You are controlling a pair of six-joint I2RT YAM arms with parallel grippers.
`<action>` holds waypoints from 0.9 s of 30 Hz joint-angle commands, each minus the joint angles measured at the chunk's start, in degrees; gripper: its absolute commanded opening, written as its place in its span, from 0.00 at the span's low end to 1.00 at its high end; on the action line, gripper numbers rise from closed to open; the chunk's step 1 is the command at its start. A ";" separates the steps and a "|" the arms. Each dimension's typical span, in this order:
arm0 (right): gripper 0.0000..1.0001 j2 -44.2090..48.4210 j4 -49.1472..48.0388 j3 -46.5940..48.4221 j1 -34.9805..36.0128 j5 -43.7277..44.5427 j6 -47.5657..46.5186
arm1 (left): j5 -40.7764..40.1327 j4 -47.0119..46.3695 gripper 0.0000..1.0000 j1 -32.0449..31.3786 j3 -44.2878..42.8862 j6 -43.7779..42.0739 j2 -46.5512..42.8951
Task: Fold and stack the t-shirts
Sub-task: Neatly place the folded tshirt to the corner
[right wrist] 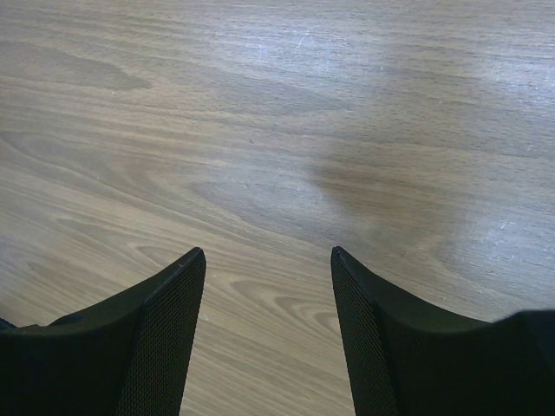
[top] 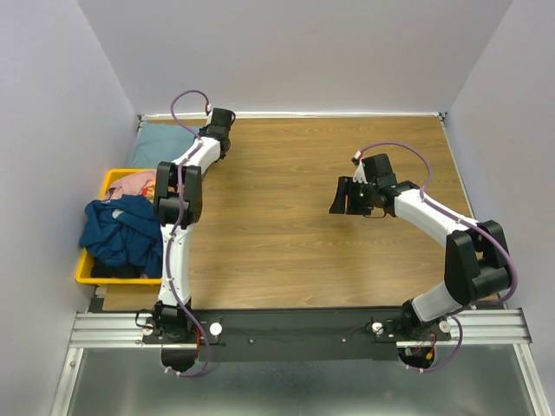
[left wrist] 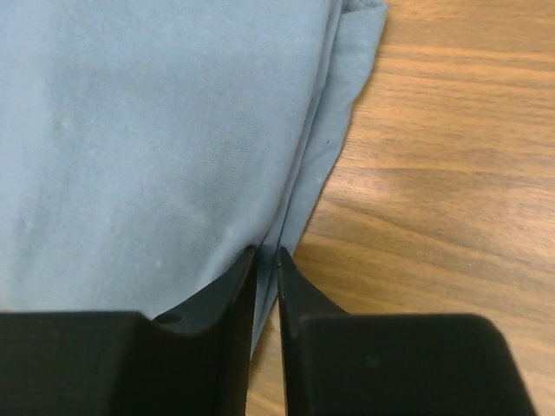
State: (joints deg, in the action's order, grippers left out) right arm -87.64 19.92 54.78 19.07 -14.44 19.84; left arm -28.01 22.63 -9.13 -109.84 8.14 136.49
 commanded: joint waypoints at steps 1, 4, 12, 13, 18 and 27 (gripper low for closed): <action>0.67 -0.08 1.17 -0.56 0.18 0.90 -0.41 | -4.07 -0.13 0.19 0.34 -1.78 -1.02 1.76; 0.67 -0.17 1.08 -0.64 0.18 0.81 -0.32 | -4.68 -0.22 0.16 0.77 -2.65 -1.11 2.64; 0.67 0.36 1.08 -0.73 0.27 0.90 -0.24 | -5.74 1.62 0.12 2.79 -5.91 -0.85 3.88; 0.67 0.19 1.00 -0.82 0.27 0.90 -0.32 | -5.74 1.62 0.12 2.97 -5.91 -1.11 3.88; 0.67 0.01 1.00 -0.82 0.27 0.55 -0.23 | -5.65 0.84 0.12 3.15 -4.16 -2.08 2.91; 0.67 0.88 1.08 -0.82 0.27 0.55 -0.24 | -5.22 0.04 0.23 3.15 -1.52 -1.38 -0.07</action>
State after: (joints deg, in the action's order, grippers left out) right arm -87.64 19.92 54.76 19.07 -14.44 19.86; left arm -31.70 22.52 -6.28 -112.86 6.48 139.28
